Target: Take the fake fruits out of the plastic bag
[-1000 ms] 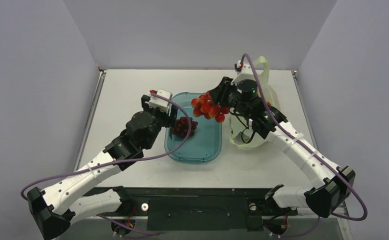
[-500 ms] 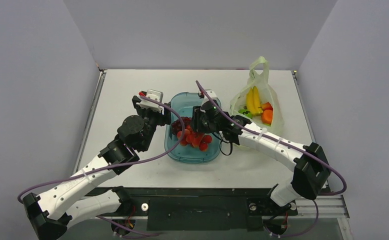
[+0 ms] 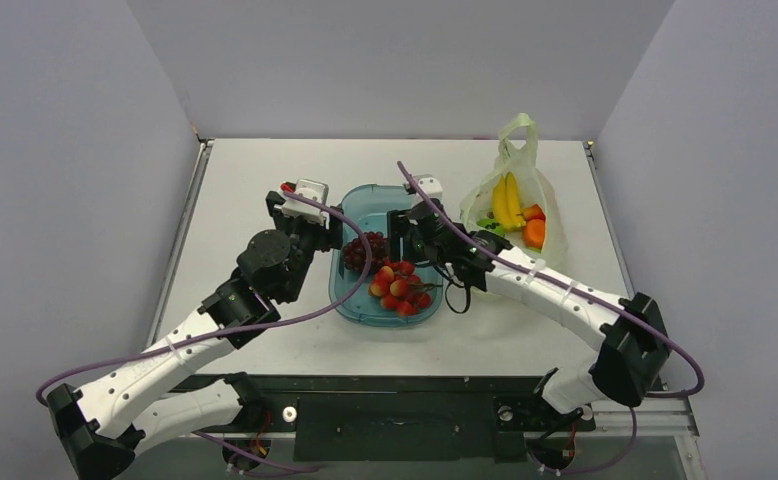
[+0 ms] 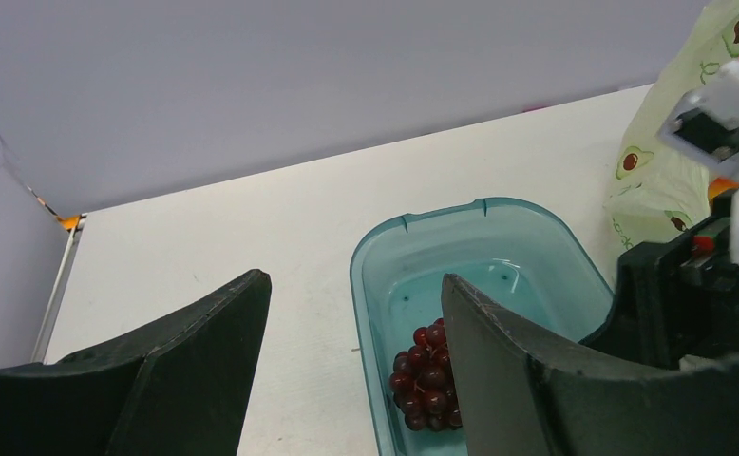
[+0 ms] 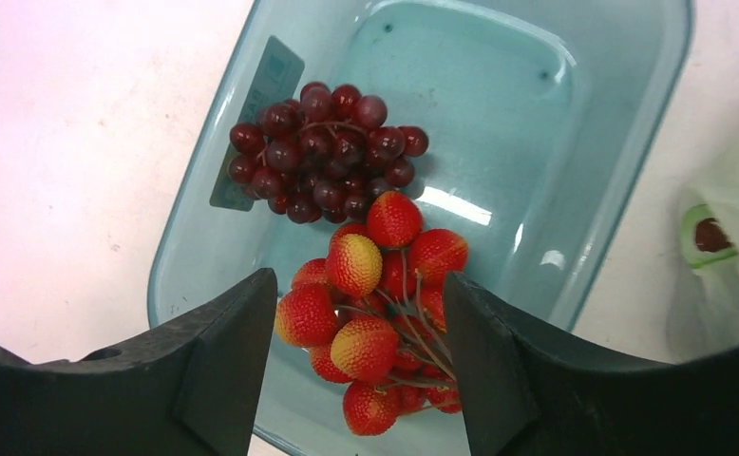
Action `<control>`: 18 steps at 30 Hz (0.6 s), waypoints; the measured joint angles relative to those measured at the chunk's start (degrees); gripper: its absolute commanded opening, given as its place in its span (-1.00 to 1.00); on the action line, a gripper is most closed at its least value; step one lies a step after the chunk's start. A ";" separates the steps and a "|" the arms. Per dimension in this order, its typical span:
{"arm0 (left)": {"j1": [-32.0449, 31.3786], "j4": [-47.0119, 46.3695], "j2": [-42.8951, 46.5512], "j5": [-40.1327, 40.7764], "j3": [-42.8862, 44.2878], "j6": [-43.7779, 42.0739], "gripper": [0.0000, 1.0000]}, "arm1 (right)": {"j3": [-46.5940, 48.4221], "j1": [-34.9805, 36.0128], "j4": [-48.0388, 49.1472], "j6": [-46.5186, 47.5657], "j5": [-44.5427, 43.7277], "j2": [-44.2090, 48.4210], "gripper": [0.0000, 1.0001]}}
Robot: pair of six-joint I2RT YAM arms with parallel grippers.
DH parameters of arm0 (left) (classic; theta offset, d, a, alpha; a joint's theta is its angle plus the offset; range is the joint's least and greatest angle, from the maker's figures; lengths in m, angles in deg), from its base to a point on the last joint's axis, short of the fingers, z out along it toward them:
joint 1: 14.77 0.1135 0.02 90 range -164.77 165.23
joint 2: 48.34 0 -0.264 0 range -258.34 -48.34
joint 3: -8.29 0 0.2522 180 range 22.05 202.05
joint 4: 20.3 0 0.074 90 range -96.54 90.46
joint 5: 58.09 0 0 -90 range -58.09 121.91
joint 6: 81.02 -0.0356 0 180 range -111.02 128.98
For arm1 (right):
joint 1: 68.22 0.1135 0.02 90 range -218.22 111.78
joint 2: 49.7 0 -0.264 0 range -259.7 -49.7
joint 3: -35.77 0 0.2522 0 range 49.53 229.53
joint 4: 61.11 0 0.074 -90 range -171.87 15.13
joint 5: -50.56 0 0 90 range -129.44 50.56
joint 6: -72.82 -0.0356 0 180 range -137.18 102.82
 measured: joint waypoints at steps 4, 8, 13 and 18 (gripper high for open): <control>0.00 -0.02 -0.15 0.11 0.00 -0.26 0.28 | 0.17 -1.03 -0.63 1.05 -3.65 5.05 -0.02; 0.00 0.00 -0.55 0.09 0.00 -0.44 0.28 | 0.13 -6.40 -0.55 1.38 -7.76 11.63 -0.23; 0.00 0.00 -0.81 0.07 0.00 -0.44 0.28 | -3.50 -14.60 -0.07 0.66 -15.08 19.08 -0.31; 0.00 0.00 -1.11 -0.04 0.00 -0.44 0.28 | -9.16 -20.20 0.26 0.22 -19.98 20.26 -0.33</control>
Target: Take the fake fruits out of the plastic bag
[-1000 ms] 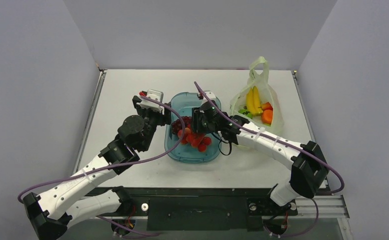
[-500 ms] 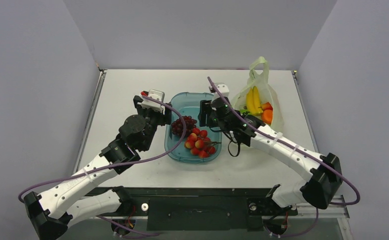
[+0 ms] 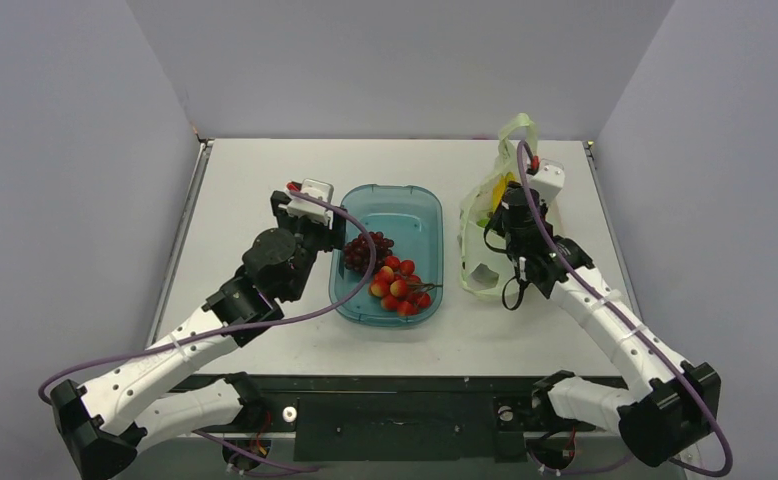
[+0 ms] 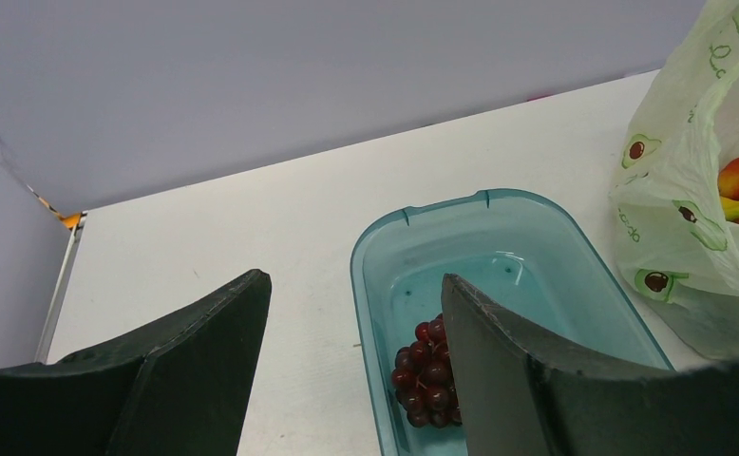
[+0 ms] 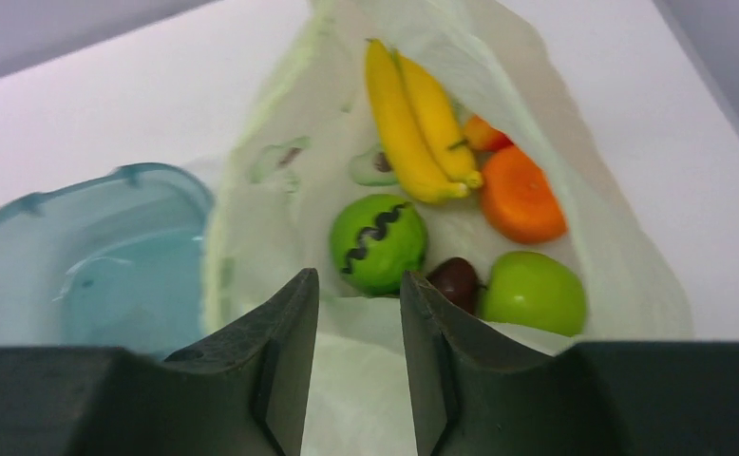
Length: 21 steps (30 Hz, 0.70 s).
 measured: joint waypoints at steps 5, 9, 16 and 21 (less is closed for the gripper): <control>-0.02 0.00 -0.76 -0.31 0.00 0.04 0.28 | -3.89 -8.68 0.94 -0.66 -0.50 -5.99 -0.34; -0.02 0.13 -1.53 -0.92 0.00 0.63 0.87 | -3.34 -11.28 2.91 -0.37 0.57 -12.87 -0.34; -0.02 0.70 -7.52 -15.15 2.23 13.75 0.94 | -0.31 -11.32 3.52 -0.17 7.37 -20.02 -0.32; -0.02 -3.48 -20.55 -29.33 4.72 28.41 0.94 | -1.16 -11.34 4.72 -0.83 11.63 -18.23 -0.31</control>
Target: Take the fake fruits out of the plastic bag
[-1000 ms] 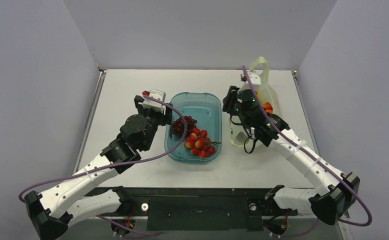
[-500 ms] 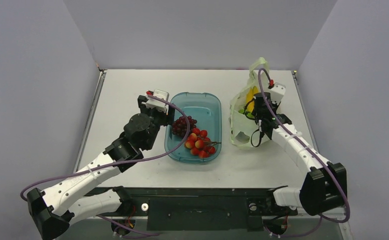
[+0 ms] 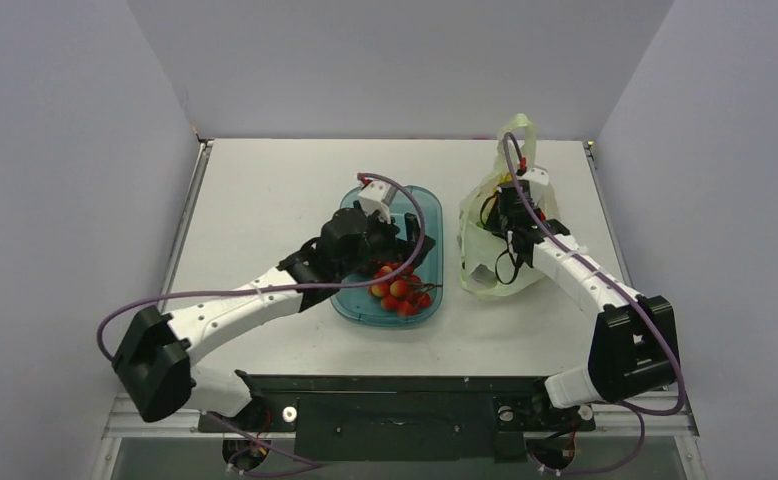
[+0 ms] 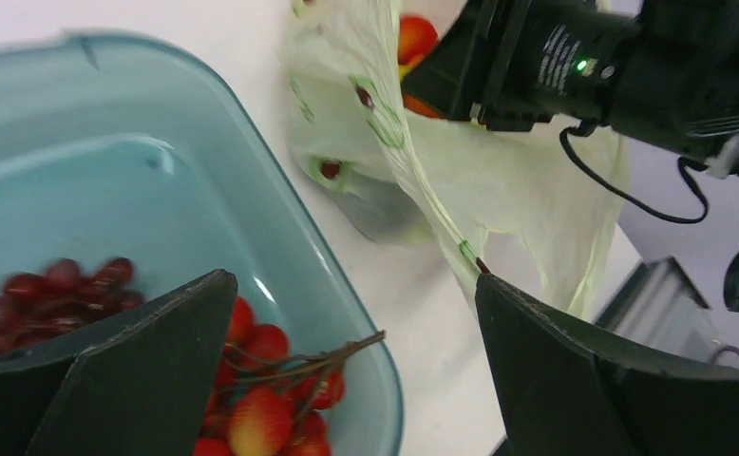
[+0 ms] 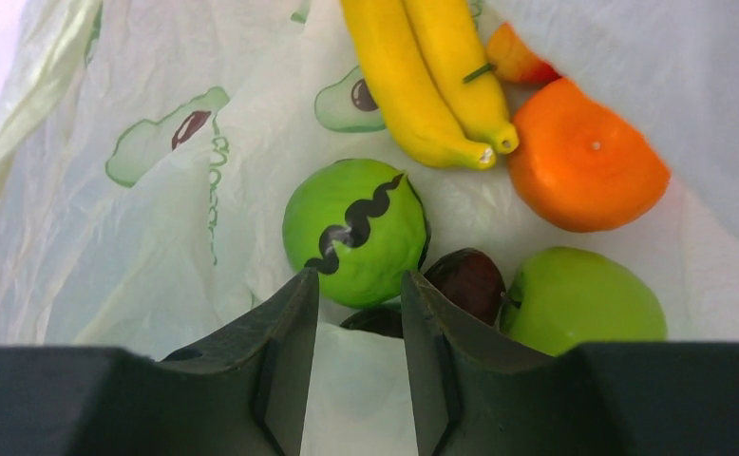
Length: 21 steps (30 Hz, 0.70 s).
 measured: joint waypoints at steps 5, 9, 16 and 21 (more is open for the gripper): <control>0.02 -6.32 -13.00 -10.10 0.00 13.05 0.94 | -2.73 -0.96 0.33 -0.66 4.04 2.05 -0.31; 0.02 -15.47 -21.62 -17.44 0.00 22.23 0.94 | -4.24 -1.97 0.52 -1.29 6.21 2.75 -0.31; -1.14 -26.03 -32.35 -24.87 3.15 33.40 0.31 | -6.08 -2.67 1.42 -2.19 9.14 3.67 -0.32; -2.10 -26.29 -34.18 -25.97 4.48 36.50 -0.81 | -8.28 -2.67 1.77 -2.84 10.38 5.97 -0.33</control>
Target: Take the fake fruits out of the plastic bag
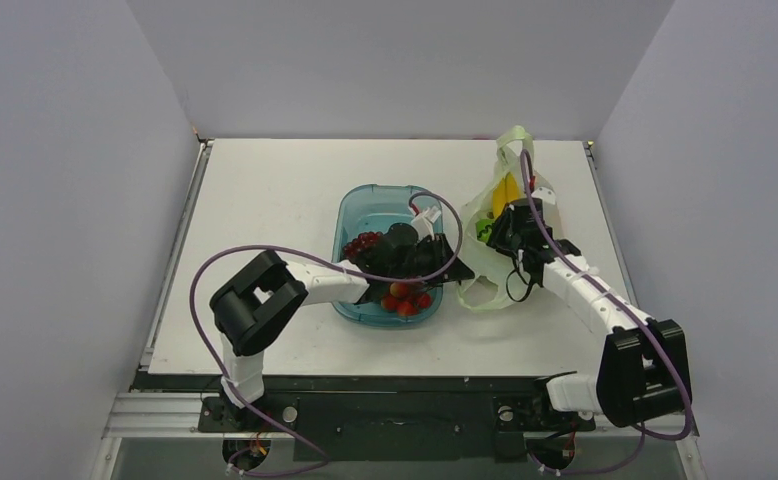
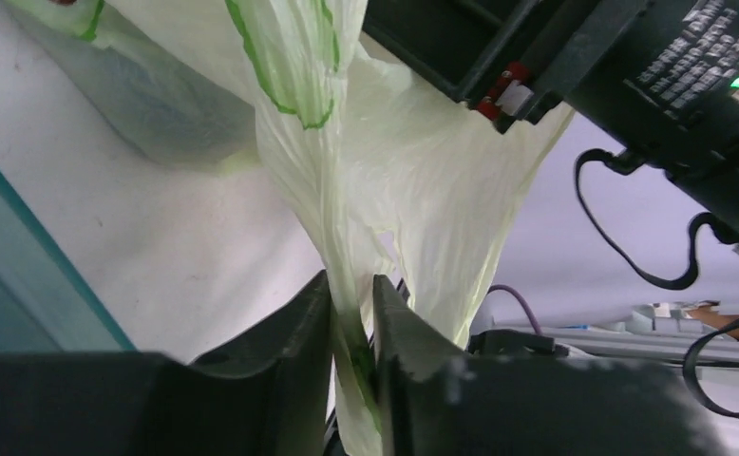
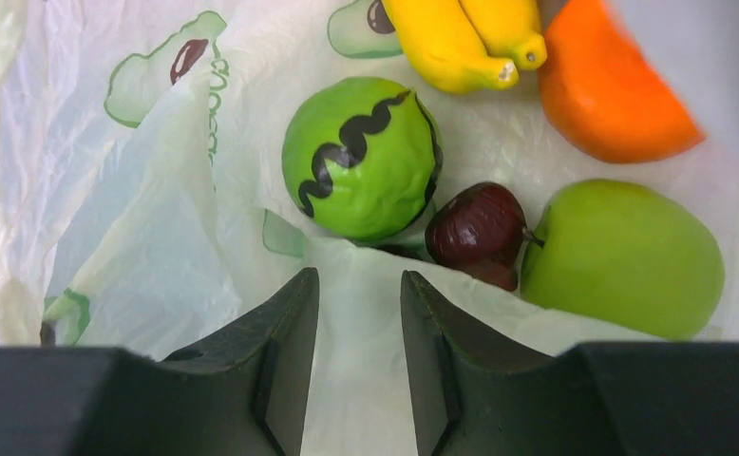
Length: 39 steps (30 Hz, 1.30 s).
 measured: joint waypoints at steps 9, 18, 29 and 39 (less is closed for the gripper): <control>-2.49 14.27 6.43 4.04 -3.58 -4.98 -1.00 | -11.96 -0.26 4.02 -2.60 2.01 6.01 -0.39; -4.39 25.20 8.02 7.74 -2.29 -9.51 -1.00 | -15.87 -1.33 5.44 -4.94 7.39 5.35 -0.40; -6.23 27.63 7.63 9.07 -1.03 -10.95 -1.00 | -6.10 -1.97 4.15 -3.39 -0.92 8.17 0.00; -8.81 27.23 3.91 8.13 2.49 -10.80 -1.00 | -0.31 -5.75 2.36 0.33 -9.14 -2.21 0.14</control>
